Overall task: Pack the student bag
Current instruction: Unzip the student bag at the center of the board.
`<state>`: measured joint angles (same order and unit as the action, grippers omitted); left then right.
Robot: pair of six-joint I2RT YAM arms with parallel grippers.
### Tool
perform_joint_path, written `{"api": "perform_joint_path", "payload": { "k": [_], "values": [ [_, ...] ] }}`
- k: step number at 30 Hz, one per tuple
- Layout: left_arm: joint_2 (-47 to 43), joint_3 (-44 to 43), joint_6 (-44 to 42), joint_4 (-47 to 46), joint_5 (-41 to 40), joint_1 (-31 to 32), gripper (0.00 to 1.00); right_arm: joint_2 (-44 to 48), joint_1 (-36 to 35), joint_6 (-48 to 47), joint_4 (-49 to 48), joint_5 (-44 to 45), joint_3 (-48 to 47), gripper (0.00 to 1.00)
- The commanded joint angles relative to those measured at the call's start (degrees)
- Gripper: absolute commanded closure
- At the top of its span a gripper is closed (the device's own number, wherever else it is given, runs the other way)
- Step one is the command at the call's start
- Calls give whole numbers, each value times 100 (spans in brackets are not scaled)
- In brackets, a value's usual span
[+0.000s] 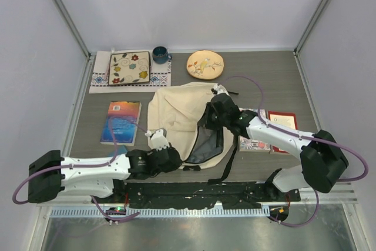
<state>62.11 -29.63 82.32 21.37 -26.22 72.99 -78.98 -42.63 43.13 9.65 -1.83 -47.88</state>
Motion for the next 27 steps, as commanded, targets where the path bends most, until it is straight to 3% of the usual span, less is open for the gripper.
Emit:
{"api": "perform_joint_path", "payload": {
  "k": [1, 2, 5, 8, 13, 17, 22, 27],
  "values": [
    [-225, 10, 310, -502, -480, 22, 100, 23, -26, -130, 343, 426, -503, 86],
    [-234, 1, 319, -467, -524, 22, 100, 67, -26, -95, 423, 533, -477, 71],
    [-243, -43, 311, -432, -621, 13, 100, 496, -26, 62, 783, 797, -284, 38],
    [-243, -43, 249, -554, -665, 13, 100, 1251, -26, 361, 933, 868, 155, 29],
    [-173, -139, 65, -835, -665, -22, 100, 2648, -61, 1178, 846, 403, 997, 28],
    [-94, -289, -102, -941, -665, -30, 100, 3159, -359, 1855, 644, 253, 1456, 28],
    [-23, -412, -225, -1011, -639, -31, 100, 2802, -1052, 2260, -102, 279, 1703, 29],
    [-41, -412, -287, -1082, -569, -39, 100, 1915, -1221, 2392, -936, 262, 1694, 28]
  ]
}}
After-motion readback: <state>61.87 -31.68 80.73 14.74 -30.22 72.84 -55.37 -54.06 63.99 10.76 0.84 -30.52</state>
